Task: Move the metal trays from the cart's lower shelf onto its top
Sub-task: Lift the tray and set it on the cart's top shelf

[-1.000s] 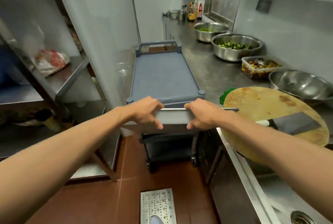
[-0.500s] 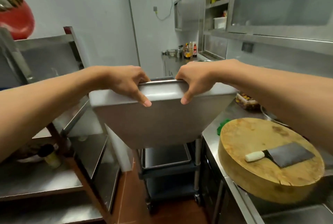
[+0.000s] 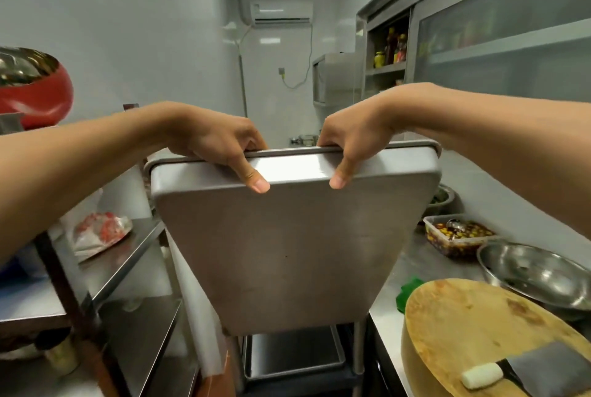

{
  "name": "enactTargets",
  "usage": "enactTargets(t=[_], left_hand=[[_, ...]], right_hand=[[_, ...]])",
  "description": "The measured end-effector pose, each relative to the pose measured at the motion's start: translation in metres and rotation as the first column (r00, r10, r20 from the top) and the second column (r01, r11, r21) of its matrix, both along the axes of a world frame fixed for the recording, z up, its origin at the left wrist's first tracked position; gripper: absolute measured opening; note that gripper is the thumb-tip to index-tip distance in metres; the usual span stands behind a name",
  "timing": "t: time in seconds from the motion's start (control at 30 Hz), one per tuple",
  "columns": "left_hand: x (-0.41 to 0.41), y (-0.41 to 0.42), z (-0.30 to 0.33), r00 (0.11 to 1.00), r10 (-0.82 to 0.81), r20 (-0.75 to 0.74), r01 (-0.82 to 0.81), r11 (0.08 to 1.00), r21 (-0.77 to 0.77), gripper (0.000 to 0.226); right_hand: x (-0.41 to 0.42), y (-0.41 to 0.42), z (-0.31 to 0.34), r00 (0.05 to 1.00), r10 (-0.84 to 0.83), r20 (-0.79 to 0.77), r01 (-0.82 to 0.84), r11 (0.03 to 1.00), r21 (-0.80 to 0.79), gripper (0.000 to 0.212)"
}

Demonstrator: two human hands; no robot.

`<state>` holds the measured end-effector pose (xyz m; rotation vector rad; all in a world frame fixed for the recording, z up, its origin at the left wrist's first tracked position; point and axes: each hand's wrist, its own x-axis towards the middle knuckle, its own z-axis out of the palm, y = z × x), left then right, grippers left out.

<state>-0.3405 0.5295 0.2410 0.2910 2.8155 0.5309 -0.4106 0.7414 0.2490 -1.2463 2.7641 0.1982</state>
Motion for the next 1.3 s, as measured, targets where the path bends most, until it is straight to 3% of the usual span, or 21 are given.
enactTargets(t=[0.23,0.43,0.73,1.13,1.3], left_hand=[[-0.039,-0.011,0.052,0.999,-0.023,-0.037,0.022,0.999,-0.030,0.040],[-0.087,-0.032,0.059,0.991,-0.022,-0.131,0.012,0.997,-0.076,0.040],[-0.196,-0.082,-0.021,0.933,-0.083,-0.350,-0.012,0.965,-0.263,0.043],[-0.314,-0.124,-0.135,0.924,-0.099,-0.369,0.003,0.968,-0.252,0.035],[-0.338,-0.131,-0.187,0.938,-0.050,-0.343,-0.035,0.970,-0.239,0.038]], right_hand=[[-0.030,-0.007,0.051,0.999,-0.044,-0.013,0.044,0.998,-0.038,0.028],[-0.075,-0.030,0.056,0.991,-0.048,-0.127,0.042,0.998,-0.050,0.035],[-0.188,-0.086,-0.026,0.964,-0.006,-0.264,-0.012,0.998,-0.066,0.042],[-0.297,-0.122,-0.144,0.974,-0.003,-0.227,-0.034,0.987,-0.159,0.052],[-0.322,-0.132,-0.195,0.971,0.003,-0.238,-0.043,0.986,-0.164,0.045]])
